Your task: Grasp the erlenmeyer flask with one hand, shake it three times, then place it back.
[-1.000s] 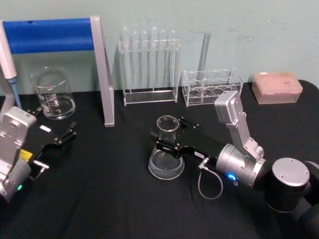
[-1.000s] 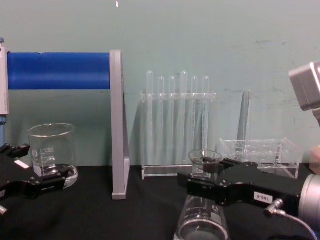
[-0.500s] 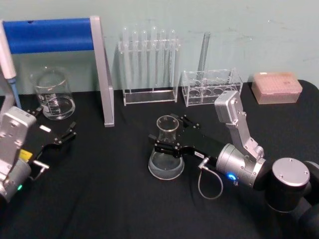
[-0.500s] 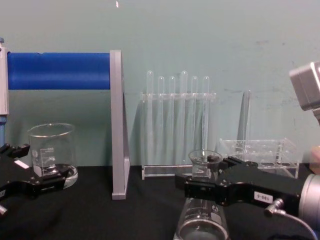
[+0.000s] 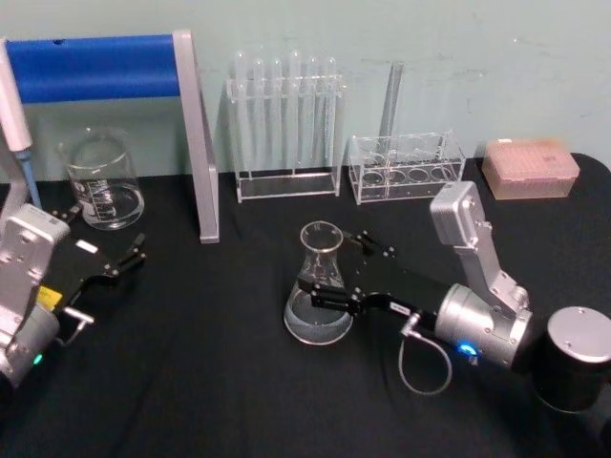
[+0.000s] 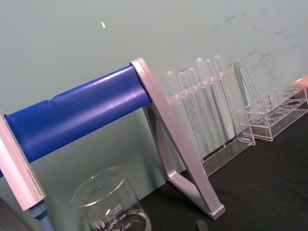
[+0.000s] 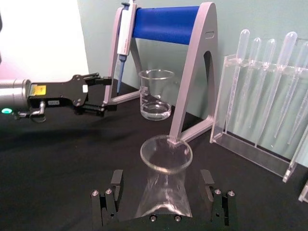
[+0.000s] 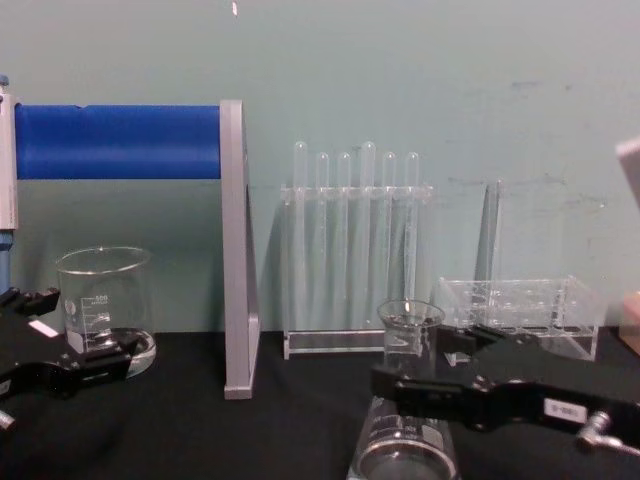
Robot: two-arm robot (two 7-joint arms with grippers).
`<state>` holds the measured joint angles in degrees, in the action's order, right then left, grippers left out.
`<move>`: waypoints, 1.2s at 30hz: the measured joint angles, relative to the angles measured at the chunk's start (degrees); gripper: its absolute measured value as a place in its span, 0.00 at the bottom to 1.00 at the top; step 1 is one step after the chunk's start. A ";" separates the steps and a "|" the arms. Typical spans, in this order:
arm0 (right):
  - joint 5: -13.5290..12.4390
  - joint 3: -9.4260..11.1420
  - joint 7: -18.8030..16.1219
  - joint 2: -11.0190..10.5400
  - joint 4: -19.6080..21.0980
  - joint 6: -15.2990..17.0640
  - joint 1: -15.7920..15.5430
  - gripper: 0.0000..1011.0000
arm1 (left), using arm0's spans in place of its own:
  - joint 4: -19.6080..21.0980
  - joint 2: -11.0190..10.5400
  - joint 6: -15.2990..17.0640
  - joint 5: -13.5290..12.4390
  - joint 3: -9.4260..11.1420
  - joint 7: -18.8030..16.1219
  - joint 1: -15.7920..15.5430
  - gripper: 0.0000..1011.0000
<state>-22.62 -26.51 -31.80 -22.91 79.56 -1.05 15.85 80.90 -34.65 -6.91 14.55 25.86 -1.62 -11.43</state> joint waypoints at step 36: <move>3.85 9.16 14.95 -1.56 -0.09 -6.19 -2.98 0.99 | 0.00 0.00 0.00 0.00 0.00 0.00 0.00 0.99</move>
<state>-18.77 -17.35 -16.85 -24.48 79.47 -7.24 12.86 80.90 -34.64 -6.91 14.55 25.86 -1.62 -11.43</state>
